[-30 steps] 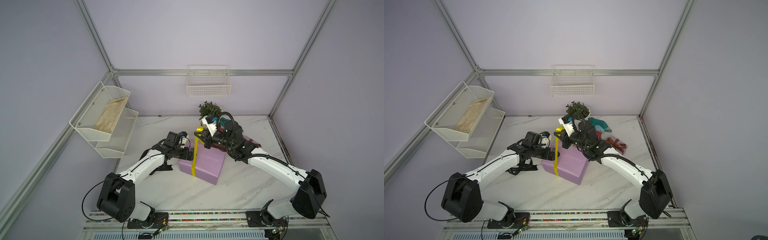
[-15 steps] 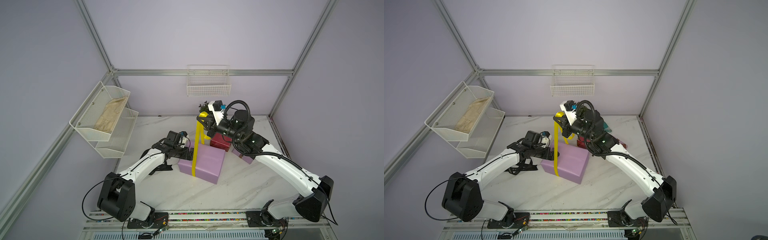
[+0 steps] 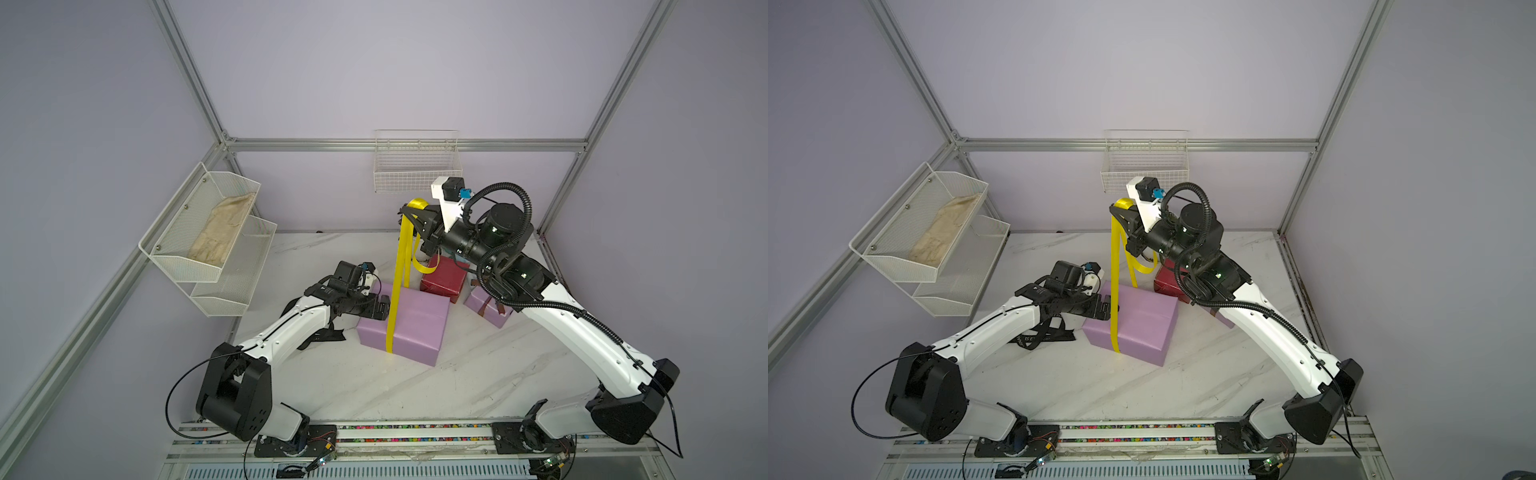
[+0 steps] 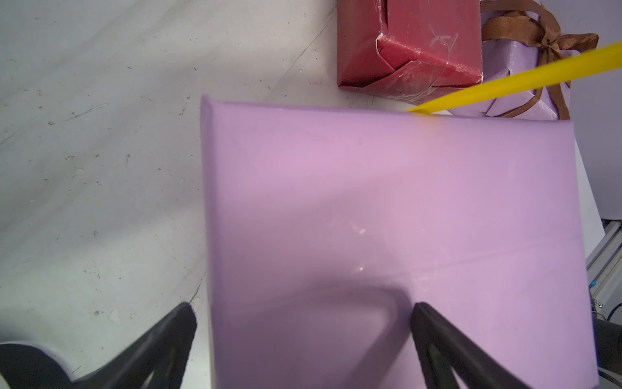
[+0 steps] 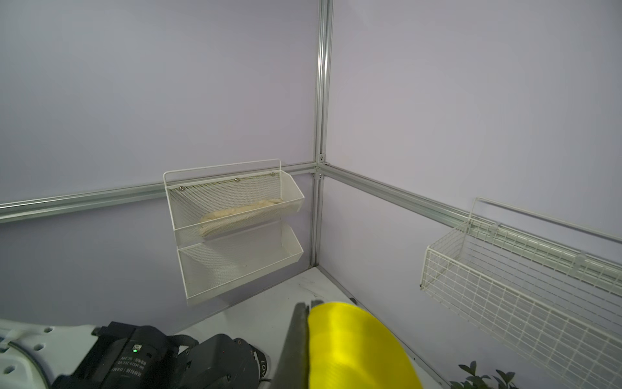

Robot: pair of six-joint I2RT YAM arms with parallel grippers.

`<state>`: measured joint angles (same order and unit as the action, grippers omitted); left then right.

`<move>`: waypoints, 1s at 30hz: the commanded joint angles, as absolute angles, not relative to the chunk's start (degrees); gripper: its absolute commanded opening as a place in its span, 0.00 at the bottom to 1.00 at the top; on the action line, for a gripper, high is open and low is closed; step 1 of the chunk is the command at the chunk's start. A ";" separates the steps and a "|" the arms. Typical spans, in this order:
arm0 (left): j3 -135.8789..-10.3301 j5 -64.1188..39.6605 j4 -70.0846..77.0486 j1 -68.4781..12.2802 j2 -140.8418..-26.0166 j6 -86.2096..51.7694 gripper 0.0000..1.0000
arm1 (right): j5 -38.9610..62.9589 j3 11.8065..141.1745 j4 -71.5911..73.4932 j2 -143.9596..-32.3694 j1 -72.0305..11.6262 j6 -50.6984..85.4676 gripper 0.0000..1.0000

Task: Untie the ribbon bows on the gift boxes
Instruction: Pull the ribbon from the gift box.

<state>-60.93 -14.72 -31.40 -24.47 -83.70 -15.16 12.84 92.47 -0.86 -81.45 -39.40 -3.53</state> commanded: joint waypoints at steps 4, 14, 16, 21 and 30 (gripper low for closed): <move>-63.34 -13.81 -33.64 -24.79 -85.21 -13.18 1.00 | 8.61 96.60 3.34 -77.07 -39.64 -8.33 0.00; -63.91 -13.31 -34.08 -24.83 -84.99 -13.27 1.00 | 8.44 97.60 2.56 -77.35 -39.38 -9.58 0.00; -64.61 -12.60 -34.32 -24.79 -84.70 -13.02 1.00 | 8.71 95.48 2.46 -76.87 -39.20 -8.81 0.00; -69.55 -7.53 -35.07 -24.45 -81.45 -12.48 1.00 | 11.11 91.78 1.85 -76.53 -39.02 -5.28 0.00; -63.82 -17.57 -19.87 -24.43 -68.79 -3.83 1.00 | 12.52 88.57 1.46 -77.91 -38.69 0.11 0.00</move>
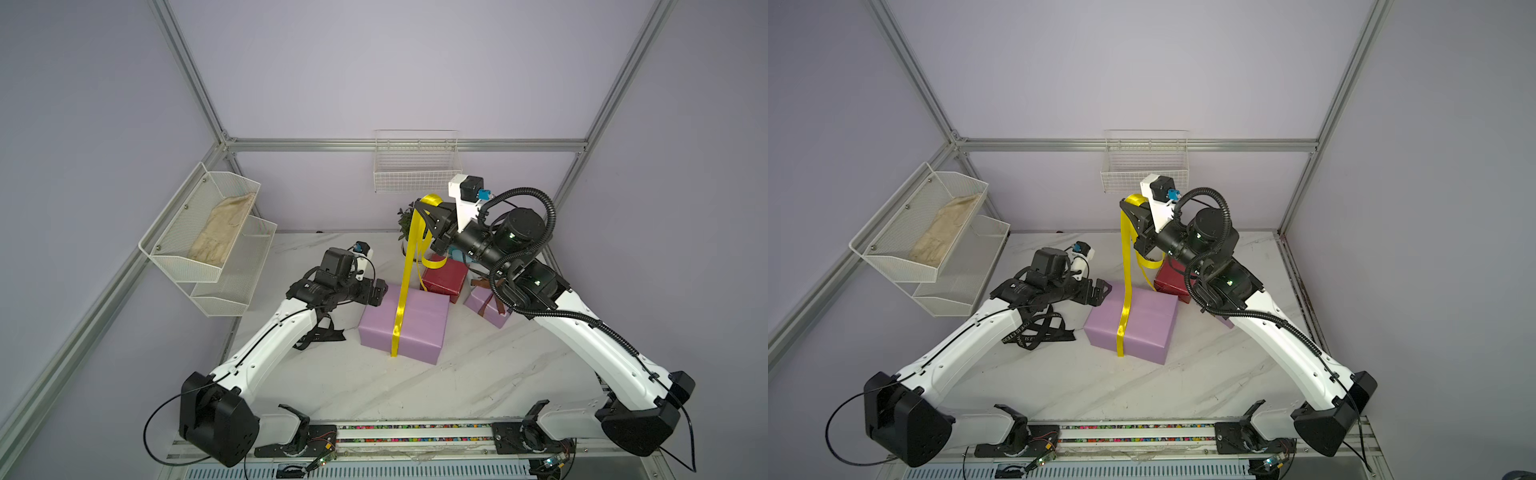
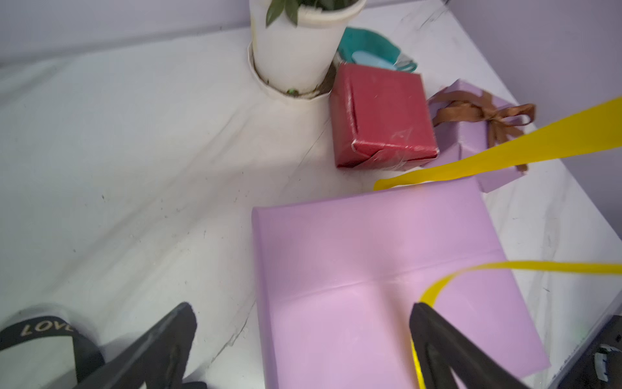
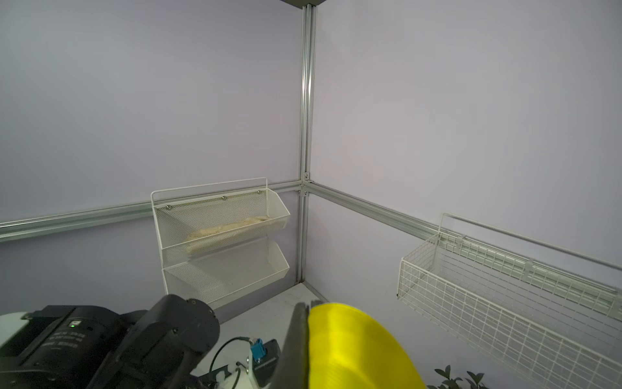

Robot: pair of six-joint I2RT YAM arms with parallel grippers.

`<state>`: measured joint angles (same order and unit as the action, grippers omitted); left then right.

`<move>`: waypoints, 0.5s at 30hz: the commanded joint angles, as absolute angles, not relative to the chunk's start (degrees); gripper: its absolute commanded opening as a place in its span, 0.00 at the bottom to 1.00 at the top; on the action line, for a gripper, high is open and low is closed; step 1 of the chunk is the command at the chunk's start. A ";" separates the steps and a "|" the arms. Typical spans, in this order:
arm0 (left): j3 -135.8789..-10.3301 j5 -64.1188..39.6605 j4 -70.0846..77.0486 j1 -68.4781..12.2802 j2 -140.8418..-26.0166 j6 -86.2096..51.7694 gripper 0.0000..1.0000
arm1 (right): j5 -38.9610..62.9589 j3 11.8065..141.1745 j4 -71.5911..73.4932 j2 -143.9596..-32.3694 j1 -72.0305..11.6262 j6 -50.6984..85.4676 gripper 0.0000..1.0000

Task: Untie the ribbon bows on the gift boxes
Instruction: Pull the ribbon from the gift box.

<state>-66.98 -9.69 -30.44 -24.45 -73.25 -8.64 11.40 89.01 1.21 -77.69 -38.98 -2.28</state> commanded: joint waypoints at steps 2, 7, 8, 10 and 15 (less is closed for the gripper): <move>-60.29 -25.09 -11.52 -24.74 -66.56 -4.62 1.00 | 13.04 88.34 1.45 -78.13 -38.67 0.80 0.00; -57.64 -25.56 1.00 -26.60 -67.51 -6.09 1.00 | 13.61 88.32 1.32 -78.22 -38.58 2.42 0.00; -57.97 -25.87 2.19 -26.79 -68.70 -5.82 1.00 | 13.96 88.32 1.32 -78.22 -38.58 2.61 0.00; -58.67 -27.45 4.81 -27.11 -71.32 -5.47 1.00 | 14.47 88.50 1.32 -78.22 -38.58 2.87 0.00; -63.24 -29.78 8.82 -27.55 -79.68 -4.39 1.00 | 16.07 88.80 1.41 -79.57 -38.58 3.47 0.00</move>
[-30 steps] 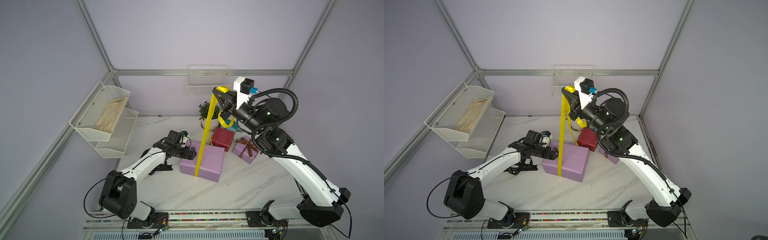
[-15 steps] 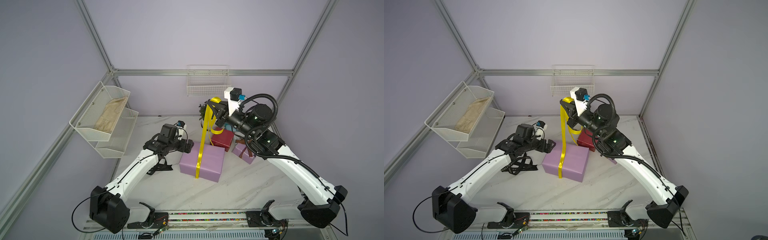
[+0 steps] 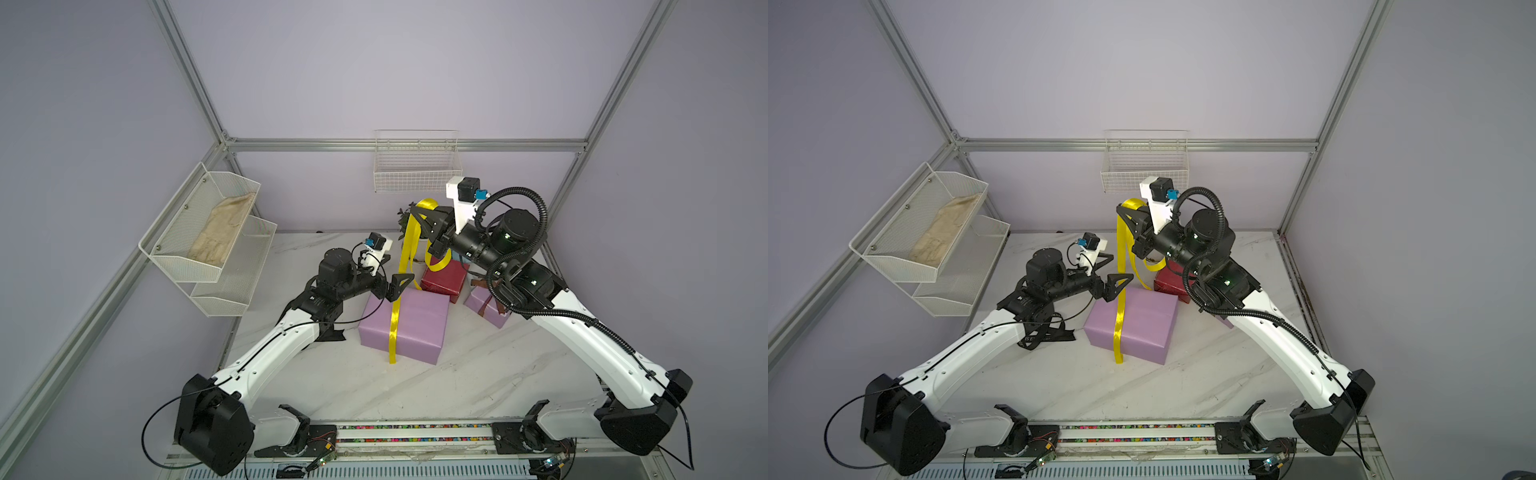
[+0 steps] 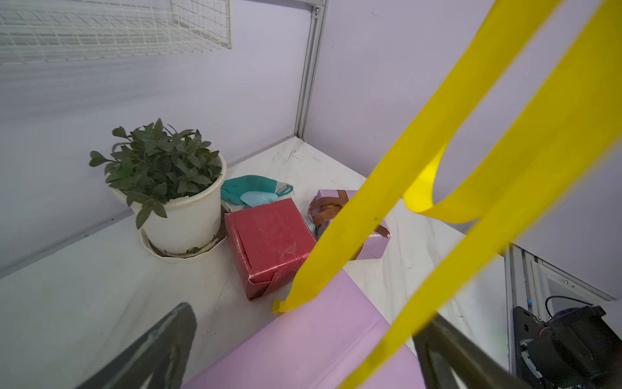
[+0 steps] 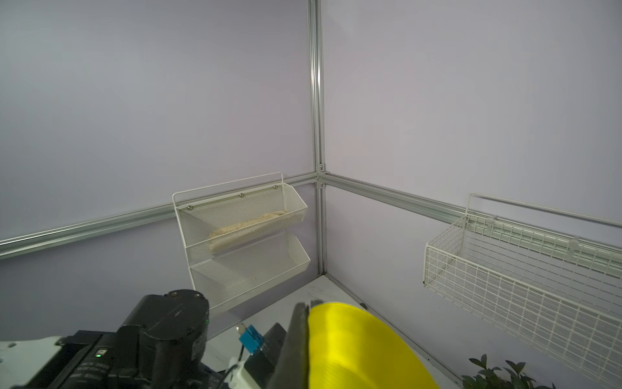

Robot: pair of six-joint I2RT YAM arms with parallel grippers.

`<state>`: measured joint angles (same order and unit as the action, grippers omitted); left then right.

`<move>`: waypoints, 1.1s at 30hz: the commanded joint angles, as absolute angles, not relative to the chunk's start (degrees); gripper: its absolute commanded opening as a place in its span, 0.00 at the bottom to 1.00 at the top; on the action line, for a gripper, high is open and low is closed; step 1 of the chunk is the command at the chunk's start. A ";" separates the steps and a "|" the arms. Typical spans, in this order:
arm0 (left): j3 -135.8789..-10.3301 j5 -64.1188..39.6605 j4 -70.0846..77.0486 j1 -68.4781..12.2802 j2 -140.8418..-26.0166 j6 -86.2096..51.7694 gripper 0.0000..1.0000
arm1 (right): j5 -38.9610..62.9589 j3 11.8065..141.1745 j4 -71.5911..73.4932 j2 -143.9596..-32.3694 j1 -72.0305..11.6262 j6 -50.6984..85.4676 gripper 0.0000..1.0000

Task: Untie the ribbon bows on the gift boxes
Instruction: Pull the ribbon from the gift box.

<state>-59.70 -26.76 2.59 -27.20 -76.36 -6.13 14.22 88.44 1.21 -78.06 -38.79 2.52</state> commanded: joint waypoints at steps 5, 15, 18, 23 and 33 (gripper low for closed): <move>-68.09 -31.83 12.90 -27.62 -87.61 -5.86 0.90 | 17.06 88.24 1.55 -79.46 -38.54 3.88 0.00; -65.13 -32.76 14.78 -28.12 -86.97 -9.50 0.00 | 13.33 87.12 1.02 -78.77 -38.46 2.23 0.00; -61.92 -31.76 12.16 -28.14 -82.51 -11.23 0.00 | 7.51 86.73 -0.16 -78.82 -38.23 1.87 0.00; -62.35 -33.73 6.89 -28.30 -74.52 -16.34 0.00 | -0.04 84.29 -0.09 -77.74 -38.01 0.50 0.00; -75.01 -33.10 -2.38 -27.72 -71.02 -20.88 0.00 | 2.86 79.92 0.15 -83.38 -38.06 3.67 0.00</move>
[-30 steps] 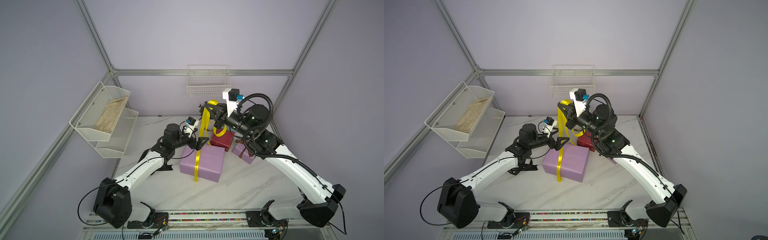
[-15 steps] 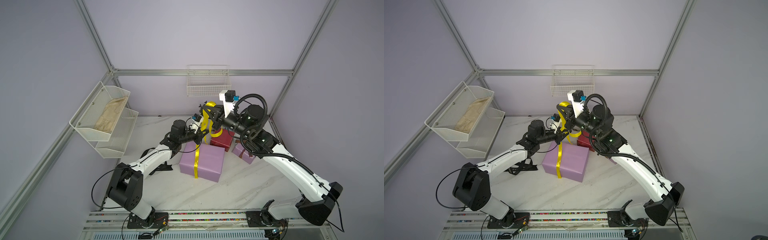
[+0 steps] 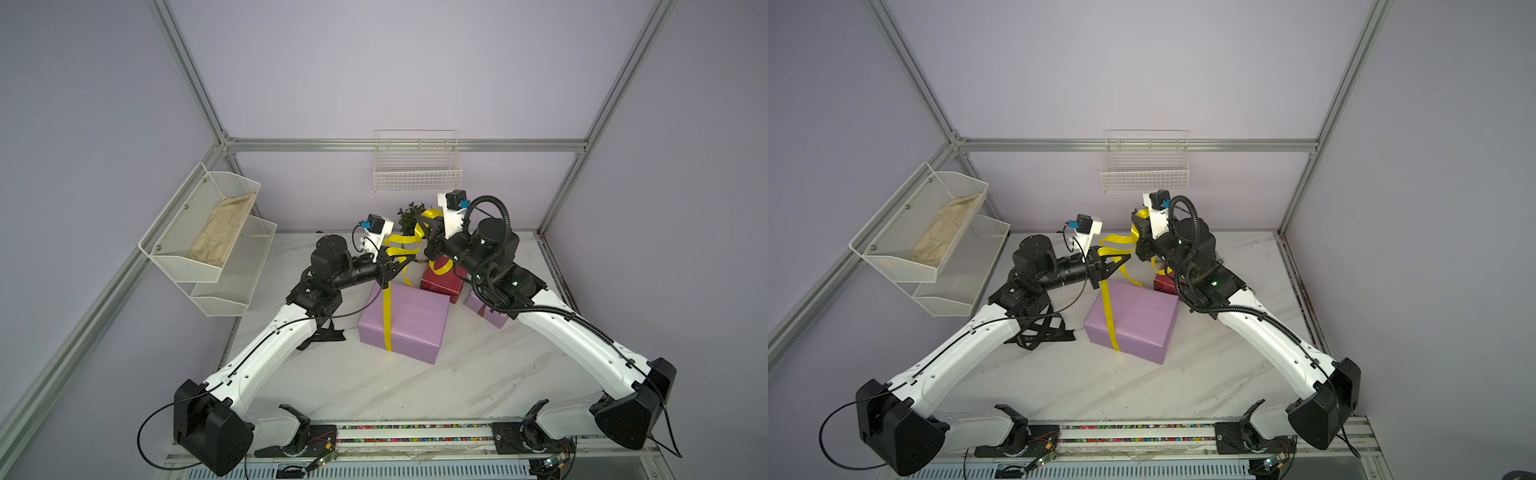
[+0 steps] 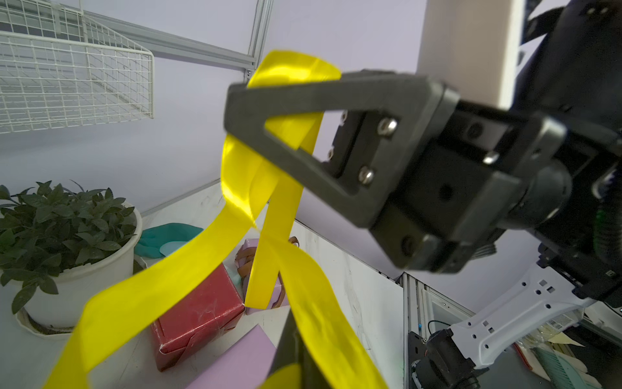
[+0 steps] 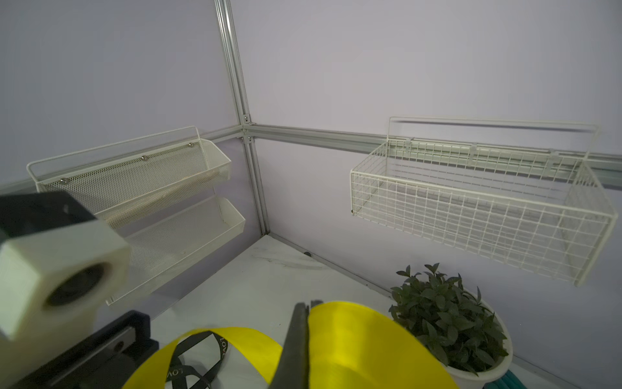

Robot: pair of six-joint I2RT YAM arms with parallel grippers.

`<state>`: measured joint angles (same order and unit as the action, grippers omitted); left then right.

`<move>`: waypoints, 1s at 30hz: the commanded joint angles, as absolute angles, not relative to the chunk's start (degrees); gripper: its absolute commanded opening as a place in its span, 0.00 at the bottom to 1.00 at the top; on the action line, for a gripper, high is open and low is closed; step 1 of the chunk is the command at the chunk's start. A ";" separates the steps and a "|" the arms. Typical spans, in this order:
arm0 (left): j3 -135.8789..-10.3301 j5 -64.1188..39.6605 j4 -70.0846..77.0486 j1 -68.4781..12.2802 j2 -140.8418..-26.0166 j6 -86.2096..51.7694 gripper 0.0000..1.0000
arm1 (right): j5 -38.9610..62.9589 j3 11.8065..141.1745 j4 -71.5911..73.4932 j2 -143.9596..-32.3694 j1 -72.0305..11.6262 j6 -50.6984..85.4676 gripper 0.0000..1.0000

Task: Untie the ribbon bows on the gift boxes
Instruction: Pull the ribbon from the gift box, then place the ribbon at the center of the board.

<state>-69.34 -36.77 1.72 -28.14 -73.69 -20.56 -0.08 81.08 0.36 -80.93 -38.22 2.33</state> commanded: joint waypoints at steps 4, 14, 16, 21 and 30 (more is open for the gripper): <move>-78.38 -28.43 -2.79 -26.37 -68.91 -20.46 0.00 | 11.27 80.04 0.91 -89.37 -38.17 8.36 0.00; -81.10 -30.20 -3.65 -26.28 -69.25 -24.78 0.00 | 29.11 74.56 6.89 -93.86 -39.84 16.51 0.00; -82.95 -27.27 -6.65 -26.19 -69.19 -22.22 0.00 | 30.49 74.70 6.86 -94.29 -41.04 17.37 0.00; -87.98 -14.44 -15.84 -23.74 -70.17 -15.16 0.00 | 31.28 78.45 6.71 -98.08 -45.29 17.55 0.00; -83.77 0.29 -20.31 -14.34 -71.09 -11.72 0.00 | 25.44 99.68 -4.44 -116.72 -51.05 17.75 0.00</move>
